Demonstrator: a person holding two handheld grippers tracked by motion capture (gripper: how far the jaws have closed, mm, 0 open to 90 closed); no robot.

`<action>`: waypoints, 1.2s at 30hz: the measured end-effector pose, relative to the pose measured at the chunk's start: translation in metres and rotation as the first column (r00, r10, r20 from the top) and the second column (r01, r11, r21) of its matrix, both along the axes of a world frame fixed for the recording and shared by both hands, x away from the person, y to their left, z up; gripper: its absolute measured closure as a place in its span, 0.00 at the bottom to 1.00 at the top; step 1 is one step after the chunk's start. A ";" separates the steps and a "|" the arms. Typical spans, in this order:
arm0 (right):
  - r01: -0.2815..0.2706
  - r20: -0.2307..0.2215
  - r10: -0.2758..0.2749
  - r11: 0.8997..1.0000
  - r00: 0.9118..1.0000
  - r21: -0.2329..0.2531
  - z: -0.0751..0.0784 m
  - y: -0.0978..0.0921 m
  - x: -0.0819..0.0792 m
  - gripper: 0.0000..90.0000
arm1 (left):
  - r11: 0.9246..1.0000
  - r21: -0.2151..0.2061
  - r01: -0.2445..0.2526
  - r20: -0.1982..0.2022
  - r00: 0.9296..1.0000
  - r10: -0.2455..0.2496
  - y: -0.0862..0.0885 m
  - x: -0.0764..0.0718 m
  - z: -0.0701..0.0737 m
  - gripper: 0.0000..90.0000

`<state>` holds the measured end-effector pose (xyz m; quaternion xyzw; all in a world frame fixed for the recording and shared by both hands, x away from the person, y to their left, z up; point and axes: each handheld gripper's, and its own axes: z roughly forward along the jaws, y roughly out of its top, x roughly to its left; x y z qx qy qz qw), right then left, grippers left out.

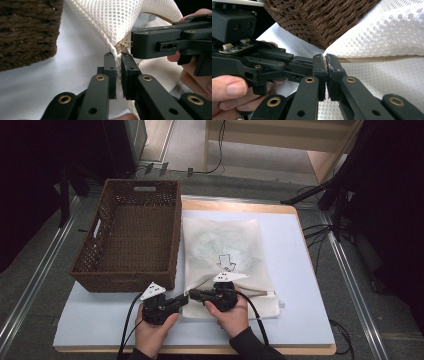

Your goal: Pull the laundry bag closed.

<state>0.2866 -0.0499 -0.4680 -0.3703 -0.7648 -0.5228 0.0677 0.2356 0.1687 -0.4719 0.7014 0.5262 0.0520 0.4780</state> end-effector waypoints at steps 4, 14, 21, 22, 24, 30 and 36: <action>0.013 -0.004 -0.013 1.000 1.000 -0.004 -0.003 -0.001 0.001 0.98 | 1.000 -0.005 0.002 -0.001 1.000 -0.002 0.000 0.000 -0.001 0.95; 0.056 0.003 -0.056 0.998 0.998 -0.037 -0.006 -0.008 -0.001 0.98 | 1.000 -0.026 -0.016 0.031 0.999 0.017 0.006 -0.001 0.002 0.96; 0.123 0.008 -0.122 0.991 0.992 -0.055 -0.010 -0.028 0.003 0.98 | 0.998 -0.040 -0.047 0.056 0.997 0.049 0.017 0.001 0.004 0.96; 0.126 0.013 -0.125 0.991 0.992 -0.050 -0.010 -0.030 0.003 0.98 | 0.998 -0.033 -0.047 0.063 0.997 0.049 0.017 0.001 0.004 0.96; 0.126 0.045 -0.124 0.990 0.991 -0.056 -0.009 -0.033 0.000 0.98 | 0.999 -0.009 -0.049 0.082 0.995 0.050 0.013 -0.001 0.003 0.96; 0.124 0.103 -0.116 0.990 0.988 -0.071 -0.008 -0.035 -0.005 0.98 | 0.998 -0.002 -0.059 0.094 0.994 0.058 0.013 -0.001 0.000 0.95; 0.134 0.115 -0.126 0.988 0.985 -0.071 -0.009 -0.041 -0.005 0.98 | 0.998 -0.003 -0.066 0.091 0.994 0.066 0.012 0.000 0.000 0.95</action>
